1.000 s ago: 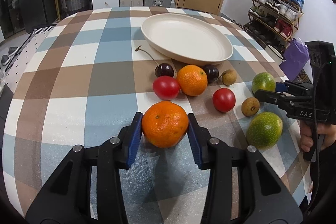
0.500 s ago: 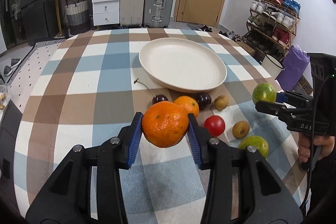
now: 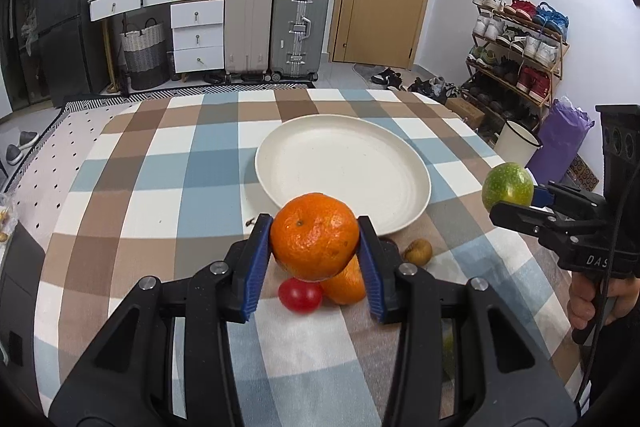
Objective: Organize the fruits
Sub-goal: 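Carry both fruits over the cream plate and open both tools to release them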
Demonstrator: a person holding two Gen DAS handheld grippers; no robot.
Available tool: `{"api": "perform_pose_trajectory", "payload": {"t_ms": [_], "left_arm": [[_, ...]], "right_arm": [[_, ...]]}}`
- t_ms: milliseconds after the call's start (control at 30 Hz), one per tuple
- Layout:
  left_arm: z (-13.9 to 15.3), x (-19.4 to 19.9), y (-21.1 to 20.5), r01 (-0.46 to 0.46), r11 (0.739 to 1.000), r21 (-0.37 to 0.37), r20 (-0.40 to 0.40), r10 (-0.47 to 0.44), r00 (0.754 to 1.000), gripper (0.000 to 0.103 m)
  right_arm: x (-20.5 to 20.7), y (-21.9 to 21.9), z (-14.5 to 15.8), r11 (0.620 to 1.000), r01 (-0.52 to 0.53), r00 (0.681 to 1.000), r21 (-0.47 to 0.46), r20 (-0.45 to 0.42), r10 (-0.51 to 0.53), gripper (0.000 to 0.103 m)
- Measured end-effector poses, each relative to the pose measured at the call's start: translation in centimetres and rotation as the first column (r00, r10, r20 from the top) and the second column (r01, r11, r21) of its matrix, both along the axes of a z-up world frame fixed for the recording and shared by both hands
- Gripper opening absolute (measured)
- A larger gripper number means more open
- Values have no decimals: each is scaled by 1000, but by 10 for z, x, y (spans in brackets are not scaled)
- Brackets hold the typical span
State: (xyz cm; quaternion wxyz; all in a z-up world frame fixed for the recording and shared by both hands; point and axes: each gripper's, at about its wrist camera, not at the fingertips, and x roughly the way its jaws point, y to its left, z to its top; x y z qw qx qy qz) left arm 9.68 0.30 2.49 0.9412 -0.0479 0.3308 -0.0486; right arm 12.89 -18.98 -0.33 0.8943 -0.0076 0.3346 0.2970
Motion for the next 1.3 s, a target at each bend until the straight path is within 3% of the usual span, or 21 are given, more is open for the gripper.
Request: {"api": "perform_pose_trajectory", "payload": {"t_ms": [500, 1300], "left_arm": [[1, 48, -7, 9, 1000, 24, 15, -10, 1000, 39], [-45, 111, -18, 17, 999, 35, -58, -15, 998, 39]], "right_arm": [[34, 11, 3, 1000, 2, 1000, 22, 7, -2, 55], [82, 42, -30, 1000, 20, 999, -1, -42, -20, 55]]}}
